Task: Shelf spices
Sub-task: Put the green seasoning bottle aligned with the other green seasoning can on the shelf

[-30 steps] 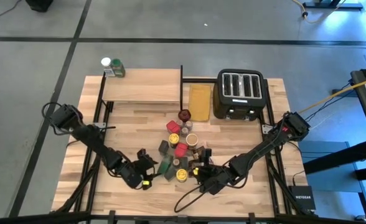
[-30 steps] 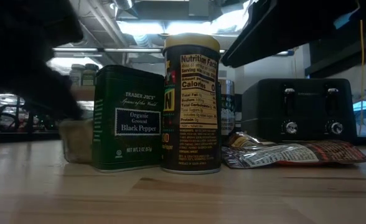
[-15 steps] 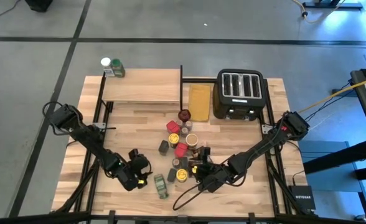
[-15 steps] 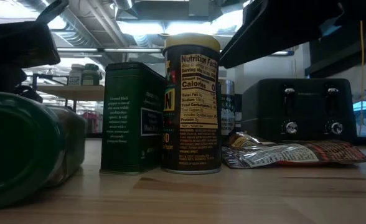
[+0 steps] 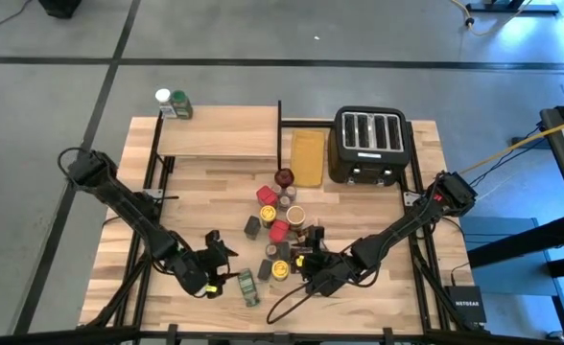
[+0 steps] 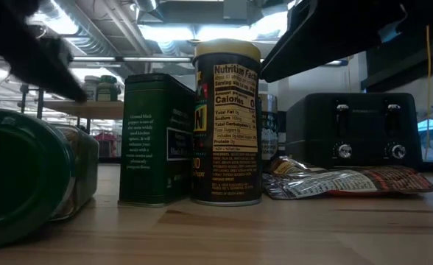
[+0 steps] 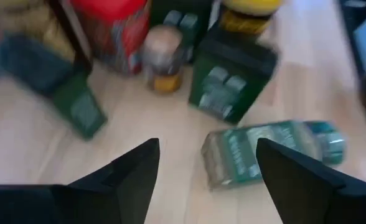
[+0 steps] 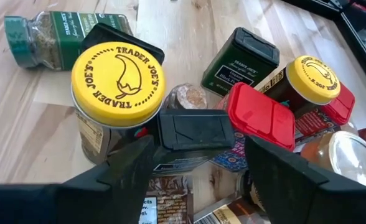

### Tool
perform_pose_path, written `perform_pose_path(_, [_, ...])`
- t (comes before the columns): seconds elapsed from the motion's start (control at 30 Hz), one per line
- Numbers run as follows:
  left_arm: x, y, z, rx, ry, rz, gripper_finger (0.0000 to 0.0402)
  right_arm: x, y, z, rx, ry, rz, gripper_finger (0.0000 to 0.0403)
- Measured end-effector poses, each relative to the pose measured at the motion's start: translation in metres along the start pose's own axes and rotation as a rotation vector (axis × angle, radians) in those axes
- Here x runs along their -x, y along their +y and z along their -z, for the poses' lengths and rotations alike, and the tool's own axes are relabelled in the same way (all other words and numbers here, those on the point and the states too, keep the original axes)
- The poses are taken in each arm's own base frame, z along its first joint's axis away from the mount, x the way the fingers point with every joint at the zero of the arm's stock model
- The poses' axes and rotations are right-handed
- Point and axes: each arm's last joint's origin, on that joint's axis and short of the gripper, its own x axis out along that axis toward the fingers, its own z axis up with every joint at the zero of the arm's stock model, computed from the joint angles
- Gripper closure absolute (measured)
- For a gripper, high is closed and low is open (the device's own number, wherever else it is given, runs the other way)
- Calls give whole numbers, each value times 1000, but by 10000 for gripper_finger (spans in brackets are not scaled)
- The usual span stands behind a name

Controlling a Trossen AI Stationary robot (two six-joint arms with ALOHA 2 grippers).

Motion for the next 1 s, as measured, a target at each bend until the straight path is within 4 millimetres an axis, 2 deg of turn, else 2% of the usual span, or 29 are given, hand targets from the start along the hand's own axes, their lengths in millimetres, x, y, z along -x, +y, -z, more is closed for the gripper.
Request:
perform_pose_path(0.17, [4, 0, -21, -49, -50, 17, 139, 0, 0, 0, -9, 0, -2, 144])
perform_pose_path(0.37, [-13, 8, -38, -108, 68, 149, 139, 0, 0, -1, -15, -4, -5, 144])
perform_pose_path(0.47, [-19, 8, -50, -195, 82, 179, 139, 0, 0, -1, -15, -4, -5, 144])
perform_pose_path(0.6, [-22, -3, -67, -363, 71, 222, 139, 0, 0, -1, -18, -3, -5, 144])
perform_pose_path(0.8, [-38, -7, -71, -566, 300, 204, 139, 0, 0, 0, -12, 3, -4, 144])
perform_pose_path(1.0, [-41, -14, -73, -641, 334, 289, 139, 0, 0, 0, -9, 4, -4, 144])
